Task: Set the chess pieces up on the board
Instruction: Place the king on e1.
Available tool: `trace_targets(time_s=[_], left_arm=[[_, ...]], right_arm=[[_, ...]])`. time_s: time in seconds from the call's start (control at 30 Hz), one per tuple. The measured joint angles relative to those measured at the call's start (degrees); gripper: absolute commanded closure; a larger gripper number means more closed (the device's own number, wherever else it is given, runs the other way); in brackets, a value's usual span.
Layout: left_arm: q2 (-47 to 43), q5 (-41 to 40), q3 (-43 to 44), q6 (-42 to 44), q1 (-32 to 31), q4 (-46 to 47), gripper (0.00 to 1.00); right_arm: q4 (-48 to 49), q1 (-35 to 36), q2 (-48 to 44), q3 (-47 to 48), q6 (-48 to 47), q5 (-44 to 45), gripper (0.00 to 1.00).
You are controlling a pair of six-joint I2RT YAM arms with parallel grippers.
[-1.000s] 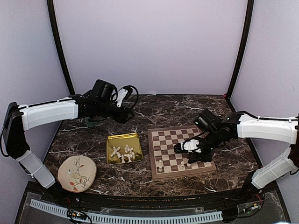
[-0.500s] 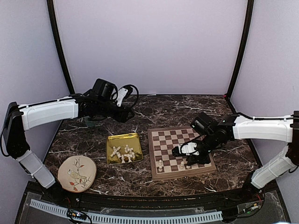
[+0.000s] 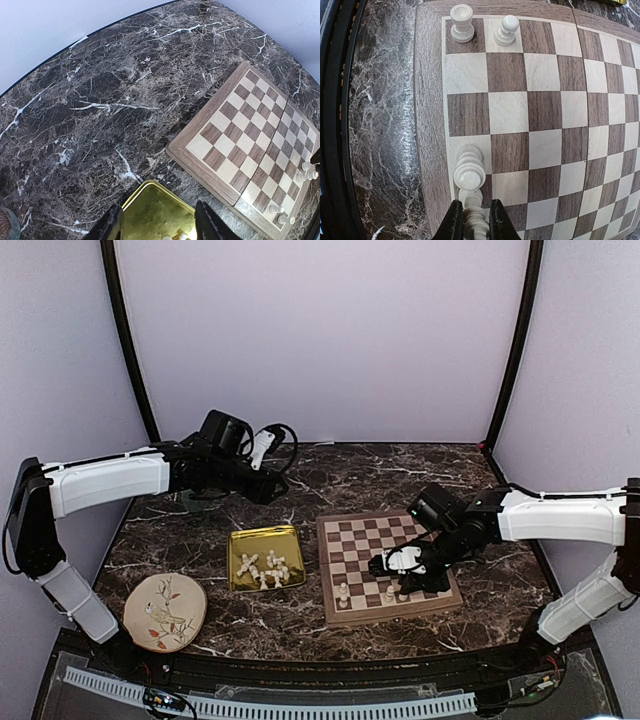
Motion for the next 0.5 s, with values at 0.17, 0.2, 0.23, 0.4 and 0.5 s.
trace_targets(time_s=[0.17,0.2,0.23,0.4,0.5], left_arm=[[0.17,0.02,0.02,0.00,0.00,-0.02,0.50],[0.22,0.02,0.02,0.00,0.00,-0.02,0.50],[0.28,0.04,0.04,0.00,0.00,-0.02,0.50],[0.68,0.07,0.44,0.00,0.00,-0.11,0.49],[0.76,0.17,0.70,-0.04,0.00,-0.11,0.06]], right_arm=[[0.66,0.00,0.00,-0.04,0.04,0.04,0.78],[0.70,0.00,0.00,-0.04,0.04,0.04,0.77],[0.70,0.00,0.00,-0.04,0.20,0.04,0.75],[0.70,0.00,-0.11,-0.22,0.20,0.04,0.69],[0.55,0.00,-0.92,-0.46,0.31,-0.04,0.66]])
